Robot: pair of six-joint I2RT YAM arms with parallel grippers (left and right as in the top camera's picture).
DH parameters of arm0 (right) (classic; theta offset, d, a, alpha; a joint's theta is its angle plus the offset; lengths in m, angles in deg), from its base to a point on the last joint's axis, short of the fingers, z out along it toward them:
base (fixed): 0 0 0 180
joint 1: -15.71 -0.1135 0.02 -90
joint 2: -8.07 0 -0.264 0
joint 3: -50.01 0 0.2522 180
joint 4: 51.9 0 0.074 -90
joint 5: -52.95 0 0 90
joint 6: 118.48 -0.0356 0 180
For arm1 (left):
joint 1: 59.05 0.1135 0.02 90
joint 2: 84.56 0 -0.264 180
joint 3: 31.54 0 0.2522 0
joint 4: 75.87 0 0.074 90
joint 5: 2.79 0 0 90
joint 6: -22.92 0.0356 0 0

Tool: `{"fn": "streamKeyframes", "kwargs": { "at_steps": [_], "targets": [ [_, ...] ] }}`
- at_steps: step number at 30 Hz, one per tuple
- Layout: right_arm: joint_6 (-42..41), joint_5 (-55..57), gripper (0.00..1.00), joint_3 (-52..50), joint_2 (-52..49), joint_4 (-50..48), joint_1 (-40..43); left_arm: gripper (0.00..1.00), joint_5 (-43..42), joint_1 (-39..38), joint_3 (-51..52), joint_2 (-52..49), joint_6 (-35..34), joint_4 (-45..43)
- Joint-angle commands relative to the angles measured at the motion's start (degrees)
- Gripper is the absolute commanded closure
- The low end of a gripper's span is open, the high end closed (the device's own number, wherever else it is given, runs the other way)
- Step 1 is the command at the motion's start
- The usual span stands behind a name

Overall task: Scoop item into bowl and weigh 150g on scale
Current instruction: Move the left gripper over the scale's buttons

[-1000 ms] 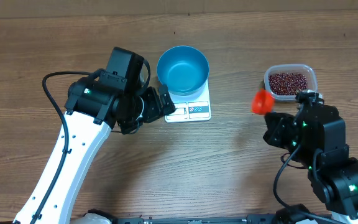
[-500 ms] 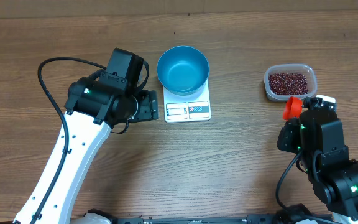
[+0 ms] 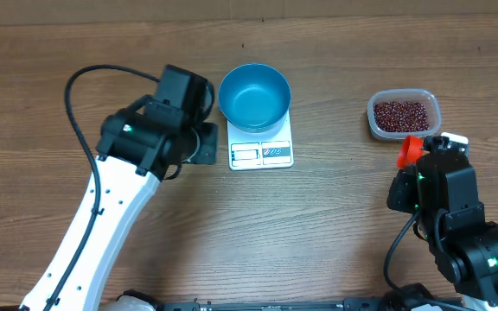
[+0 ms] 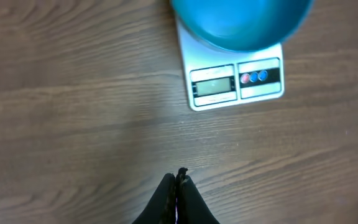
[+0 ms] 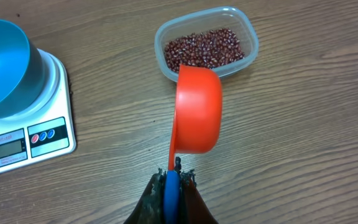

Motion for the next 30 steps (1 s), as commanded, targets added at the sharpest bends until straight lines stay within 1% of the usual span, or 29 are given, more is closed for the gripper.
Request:
{"fn": "streamKeyframes", "kwargs": {
  "at_steps": [1, 2, 5, 13, 20, 27, 30],
  "targets": [
    [0.42, 1.05, 0.96, 1.9, 0.31, -0.26, 0.24, 0.96, 0.37, -4.22, -0.85, 0.79, 8.81, -1.7],
    [0.42, 1.03, 0.96, 1.9, 0.31, -0.26, 0.24, 0.95, 0.35, -5.53, -0.79, 0.76, 10.6, -2.25],
    [0.42, 1.03, 0.96, 1.9, 0.31, -0.24, 0.24, 0.96, 0.39, -8.26, -0.74, 0.46, 13.03, -2.6],
    [0.42, 1.03, 0.96, 1.9, 0.31, -0.22, 0.24, 0.96, 0.33, -9.09, -0.74, -3.45, 13.0, -2.97],
    [0.42, 1.05, 0.96, 1.9, 0.31, -0.26, 0.24, 0.96, 0.15, -9.42, -0.74, -9.33, 13.09, -7.96],
    [0.42, 1.05, 0.96, 1.9, 0.31, -0.46, 0.24, 0.96, 0.11, -12.48, -0.74, -16.31, 18.49, -12.31],
    [0.42, 1.05, 0.96, 1.9, 0.31, -0.48, 0.24, 0.96, 0.63, -13.16, -0.74, -18.95, 18.58, -13.46]
  ]
}}
